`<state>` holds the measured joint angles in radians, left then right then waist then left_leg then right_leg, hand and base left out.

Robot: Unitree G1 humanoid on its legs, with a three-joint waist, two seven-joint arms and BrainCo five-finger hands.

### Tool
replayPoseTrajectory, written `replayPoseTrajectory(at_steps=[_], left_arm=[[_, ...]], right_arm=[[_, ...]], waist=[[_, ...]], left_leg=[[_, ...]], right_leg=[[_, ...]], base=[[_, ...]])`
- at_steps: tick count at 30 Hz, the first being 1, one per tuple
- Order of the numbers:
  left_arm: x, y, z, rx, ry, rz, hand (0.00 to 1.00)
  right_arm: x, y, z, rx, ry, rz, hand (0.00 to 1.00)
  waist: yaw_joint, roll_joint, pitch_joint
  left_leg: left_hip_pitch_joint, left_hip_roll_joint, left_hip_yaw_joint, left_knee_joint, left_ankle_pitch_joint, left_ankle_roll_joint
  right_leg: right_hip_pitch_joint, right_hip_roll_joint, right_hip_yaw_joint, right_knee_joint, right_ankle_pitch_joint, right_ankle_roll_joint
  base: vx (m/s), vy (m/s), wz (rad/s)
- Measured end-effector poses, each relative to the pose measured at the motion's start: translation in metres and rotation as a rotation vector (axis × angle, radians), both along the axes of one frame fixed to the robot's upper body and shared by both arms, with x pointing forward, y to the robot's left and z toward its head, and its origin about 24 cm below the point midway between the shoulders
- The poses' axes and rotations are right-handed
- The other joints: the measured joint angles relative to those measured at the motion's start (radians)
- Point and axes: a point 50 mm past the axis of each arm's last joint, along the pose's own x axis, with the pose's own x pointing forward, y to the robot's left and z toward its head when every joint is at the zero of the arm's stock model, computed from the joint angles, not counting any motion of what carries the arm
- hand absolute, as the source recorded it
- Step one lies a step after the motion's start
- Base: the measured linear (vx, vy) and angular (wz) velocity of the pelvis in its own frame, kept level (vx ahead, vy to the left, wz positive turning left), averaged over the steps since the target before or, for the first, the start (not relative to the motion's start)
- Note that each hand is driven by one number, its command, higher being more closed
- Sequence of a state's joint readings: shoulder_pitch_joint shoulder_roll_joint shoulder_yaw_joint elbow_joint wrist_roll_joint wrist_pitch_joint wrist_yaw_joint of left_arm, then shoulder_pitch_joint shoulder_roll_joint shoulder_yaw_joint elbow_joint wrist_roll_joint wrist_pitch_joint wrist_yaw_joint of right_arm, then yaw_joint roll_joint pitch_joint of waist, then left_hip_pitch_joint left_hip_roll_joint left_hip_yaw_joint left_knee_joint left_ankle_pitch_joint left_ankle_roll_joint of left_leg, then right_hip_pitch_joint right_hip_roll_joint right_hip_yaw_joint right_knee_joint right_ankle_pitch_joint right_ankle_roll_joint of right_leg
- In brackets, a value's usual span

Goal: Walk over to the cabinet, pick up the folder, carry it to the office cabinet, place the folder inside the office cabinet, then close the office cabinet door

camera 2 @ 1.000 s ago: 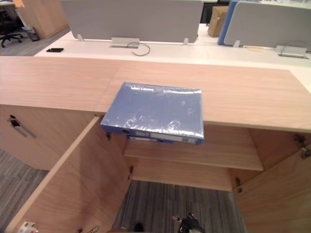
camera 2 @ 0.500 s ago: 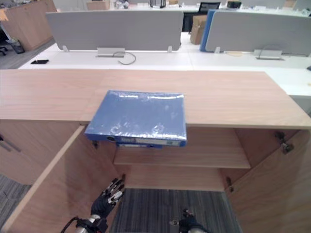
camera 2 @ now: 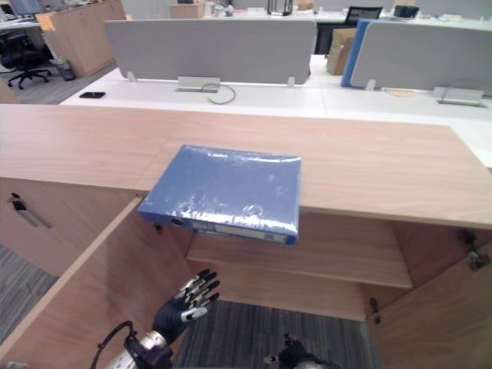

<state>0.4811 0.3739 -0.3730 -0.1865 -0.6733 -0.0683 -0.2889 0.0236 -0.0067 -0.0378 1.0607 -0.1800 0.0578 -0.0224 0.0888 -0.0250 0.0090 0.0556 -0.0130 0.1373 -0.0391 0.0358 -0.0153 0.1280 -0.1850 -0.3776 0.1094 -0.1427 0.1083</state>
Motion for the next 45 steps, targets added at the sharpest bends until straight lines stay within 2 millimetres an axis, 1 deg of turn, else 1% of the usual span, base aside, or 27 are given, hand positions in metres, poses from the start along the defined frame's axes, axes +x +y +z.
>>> replayPoseTrajectory(at_steps=[3, 6, 9, 11, 13, 14, 16, 17, 19, 20, 22, 24, 25, 26, 27, 28, 31, 32, 34, 35, 37, 39, 40, 42, 44, 45], left_arm=[[0.000, 0.001, 0.010, 0.004, -0.040, -0.023, 0.00], [-0.003, 0.004, 0.016, -0.003, -0.061, 0.000, 0.00], [-0.006, 0.011, 0.021, 0.004, -0.076, 0.037, 0.00], [-0.006, 0.017, 0.030, 0.008, -0.108, 0.065, 0.00], [-0.004, 0.026, 0.050, 0.011, -0.195, 0.123, 0.00], [-0.003, 0.029, 0.057, 0.010, -0.224, 0.142, 0.00], [0.006, 0.049, 0.086, -0.032, -0.373, 0.289, 0.00], [0.007, 0.056, 0.092, -0.044, -0.413, 0.340, 0.00], [0.010, 0.078, 0.111, -0.090, -0.544, 0.513, 0.00], [0.009, 0.084, 0.116, -0.111, -0.580, 0.566, 0.00], [0.007, 0.089, 0.123, -0.155, -0.634, 0.662, 0.00], [0.006, 0.086, 0.126, -0.188, -0.643, 0.701, 0.00], [0.005, 0.082, 0.132, -0.187, -0.656, 0.725, 0.00], [0.005, 0.079, 0.136, -0.172, -0.664, 0.735, 0.00], [0.005, 0.074, 0.143, -0.146, -0.685, 0.748, 0.00], [0.007, 0.068, 0.149, -0.069, -0.710, 0.765, 0.00], [0.014, 0.061, 0.159, 0.086, -0.771, 0.836, 0.00], [0.016, 0.059, 0.161, 0.108, -0.782, 0.853, 0.00], [0.022, 0.057, 0.168, 0.223, -0.836, 0.951, 0.00], [0.024, 0.057, 0.169, 0.268, -0.851, 0.979, 0.00], [0.032, 0.057, 0.168, 0.485, -0.877, 1.098, 0.00], [0.036, 0.056, 0.167, 0.607, -0.891, 1.149, 0.00], [0.040, 0.052, 0.166, 0.722, -0.922, 1.178, 0.00], [0.043, 0.045, 0.166, 0.806, -0.965, 1.176, 0.00], [0.050, 0.032, 0.162, 0.923, -1.024, 1.128, 0.00], [0.052, 0.030, 0.160, 0.952, -1.034, 1.114, 0.00]], right_arm=[[-0.001, -0.003, 0.000, -0.006, 0.006, -0.005, 0.00], [-0.006, -0.009, -0.003, -0.035, 0.040, 0.022, 0.00], [-0.010, -0.012, -0.005, -0.043, 0.062, 0.021, 0.00], [-0.011, -0.013, -0.005, -0.044, 0.068, 0.021, 0.00], [-0.010, -0.012, -0.005, -0.045, 0.069, 0.022, 0.00], [-0.010, -0.012, -0.005, -0.046, 0.068, 0.022, 0.00], [-0.010, -0.012, -0.005, -0.045, 0.075, 0.024, 0.00], [-0.011, -0.012, -0.006, -0.045, 0.080, 0.023, 0.00], [-0.015, -0.011, -0.007, -0.045, 0.099, 0.024, 0.00], [-0.016, -0.012, -0.008, -0.046, 0.104, 0.024, 0.00], [-0.021, -0.012, -0.009, -0.052, 0.130, 0.038, 0.00], [-0.021, -0.013, -0.009, -0.053, 0.135, 0.023, 0.00], [-0.017, -0.013, -0.009, -0.052, 0.129, 0.018, 0.00], [-0.016, -0.013, -0.008, -0.053, 0.127, 0.018, 0.00], [-0.011, -0.013, -0.008, -0.055, 0.121, 0.019, 0.00], [-0.007, -0.012, -0.007, -0.055, 0.118, 0.013, 0.00], [-0.002, -0.008, -0.006, -0.039, 0.108, -0.027, 0.00], [-0.002, -0.007, -0.006, -0.034, 0.108, -0.033, 0.00], [-0.006, -0.002, -0.007, -0.027, 0.115, -0.048, 0.00], [-0.008, -0.001, -0.007, -0.030, 0.119, -0.050, 0.00], [-0.008, -0.001, -0.007, -0.051, 0.112, -0.050, 0.00], [-0.007, -0.002, -0.007, -0.067, 0.104, -0.055, 0.00], [-0.007, -0.002, -0.007, -0.079, 0.100, -0.062, 0.00], [-0.007, -0.003, -0.007, -0.085, 0.100, -0.064, 0.00], [-0.008, -0.004, -0.007, -0.096, 0.101, -0.064, 0.00], [-0.008, -0.004, -0.007, -0.100, 0.102, -0.059, 0.00]], waist=[[0.001, -0.003, 0.002], [0.019, -0.004, 0.002], [0.023, -0.005, 0.004], [0.027, -0.006, 0.008], [0.044, -0.007, 0.010], [0.046, -0.007, 0.012], [0.056, -0.009, 0.017], [0.061, -0.010, 0.018], [0.074, -0.012, 0.018], [0.075, -0.012, 0.022], [0.077, -0.016, 0.025], [0.080, -0.016, 0.029], [0.078, -0.018, 0.044], [0.079, -0.019, 0.046], [0.078, -0.020, 0.049], [0.076, -0.020, 0.050], [0.064, -0.020, 0.051], [0.063, -0.019, 0.051], [0.056, -0.019, 0.051], [0.053, -0.019, 0.051], [0.040, -0.019, 0.050], [0.034, -0.017, 0.048], [0.031, -0.016, 0.047], [0.030, -0.015, 0.045], [0.027, -0.014, 0.045], [0.027, -0.014, 0.044]], left_leg=[[0.000, -0.012, -0.035, -0.025, 0.021, 0.008], [-0.005, -0.014, -0.043, -0.022, 0.022, 0.008], [-0.021, -0.020, -0.071, -0.007, 0.020, 0.010], [-0.022, -0.022, -0.091, -0.006, 0.021, 0.006], [-0.038, -0.023, -0.104, 0.001, 0.023, 0.003], [-0.040, -0.025, -0.112, 0.007, 0.024, 0.003], [-0.045, -0.029, -0.139, 0.011, 0.030, 0.000], [-0.045, -0.029, -0.141, 0.012, 0.031, -0.001], [-0.053, -0.032, -0.154, 0.024, 0.035, 0.005], [-0.056, -0.034, -0.163, 0.029, 0.035, 0.005], [-0.061, -0.038, -0.184, 0.041, 0.035, 0.005], [-0.074, -0.044, -0.199, 0.055, 0.035, 0.005], [-0.073, -0.044, -0.207, 0.066, 0.034, 0.006], [-0.074, -0.044, -0.208, 0.069, 0.033, 0.006], [-0.076, -0.045, -0.208, 0.076, 0.030, 0.007], [-0.079, -0.046, -0.208, 0.084, 0.027, 0.008], [-0.089, -0.046, -0.208, 0.095, 0.022, 0.004], [-0.089, -0.044, -0.205, 0.091, 0.022, 0.003], [-0.087, -0.041, -0.197, 0.076, 0.026, -0.001], [-0.086, -0.040, -0.194, 0.076, 0.026, -0.001], [-0.079, -0.035, -0.173, 0.075, 0.028, 0.005], [-0.077, -0.032, -0.165, 0.075, 0.027, 0.006], [-0.073, -0.028, -0.154, 0.075, 0.023, 0.005], [-0.069, -0.024, -0.146, 0.075, 0.019, 0.006], [-0.061, -0.021, -0.146, 0.075, 0.018, 0.006], [-0.057, -0.020, -0.145, 0.073, 0.018, 0.006]], right_leg=[[0.010, -0.005, -0.029, -0.007, 0.005, 0.001], [0.018, -0.004, -0.030, -0.009, 0.013, -0.007], [0.027, -0.004, -0.037, -0.009, 0.014, -0.009], [0.032, -0.004, -0.057, -0.011, 0.014, -0.009], [0.034, -0.001, -0.066, -0.018, 0.014, -0.010], [0.035, 0.000, -0.071, -0.021, 0.013, -0.010], [0.045, 0.005, -0.086, -0.037, 0.013, -0.011], [0.047, 0.006, -0.086, -0.040, 0.012, -0.011], [0.056, 0.011, -0.094, -0.053, 0.013, -0.011], [0.060, 0.011, -0.104, -0.055, 0.013, -0.011], [0.072, 0.011, -0.119, -0.061, 0.013, -0.011], [0.073, 0.009, -0.132, -0.062, 0.014, -0.011], [0.084, 0.008, -0.138, -0.058, 0.014, -0.011], [0.084, 0.008, -0.138, -0.058, 0.014, -0.012], [0.084, 0.007, -0.138, -0.054, 0.014, -0.012], [0.084, 0.005, -0.137, -0.052, 0.014, -0.012], [0.076, 0.003, -0.134, -0.052, 0.013, -0.013], [0.072, 0.004, -0.130, -0.054, 0.010, -0.017], [0.063, 0.009, -0.107, -0.069, 0.017, -0.020], [0.063, 0.010, -0.104, -0.072, 0.018, -0.020], [0.063, 0.014, -0.078, -0.089, 0.036, -0.009], [0.063, 0.017, -0.066, -0.100, 0.043, -0.010], [0.063, 0.019, -0.049, -0.106, 0.048, -0.011], [0.062, 0.021, -0.035, -0.106, 0.049, -0.012], [0.064, 0.024, -0.024, -0.104, 0.050, -0.013], [0.065, 0.024, -0.021, -0.104, 0.050, -0.013]], base=[[-0.03, 0.021, 0.31], [-0.03, 0.025, 0.13], [-0.04, 0.004, 0.24], [-0.03, -0.003, 0.30], [-0.04, -0.007, 0.20], [-0.05, -0.009, 0.29], [-0.04, -0.015, 0.31], [-0.03, -0.011, 0.14], [-0.02, -0.013, 0.17], [-0.02, -0.017, 0.29], [-0.02, -0.011, 0.29], [-0.03, 0.006, 0.25], [-0.03, 0.011, 0.18], [-0.06, 0.016, 0.13], [-0.08, 0.015, 0.02], [-0.09, 0.020, 0.02], [-0.09, 0.028, -0.01], [-0.08, 0.027, -0.17], [-0.04, 0.019, -0.24], [-0.01, 0.008, -0.22], [0.01, 0.000, -0.29], [0.02, -0.009, -0.29], [0.03, -0.013, -0.30], [0.02, -0.008, -0.26], [0.00, -0.010, -0.18], [-0.02, 0.002, -0.13]])
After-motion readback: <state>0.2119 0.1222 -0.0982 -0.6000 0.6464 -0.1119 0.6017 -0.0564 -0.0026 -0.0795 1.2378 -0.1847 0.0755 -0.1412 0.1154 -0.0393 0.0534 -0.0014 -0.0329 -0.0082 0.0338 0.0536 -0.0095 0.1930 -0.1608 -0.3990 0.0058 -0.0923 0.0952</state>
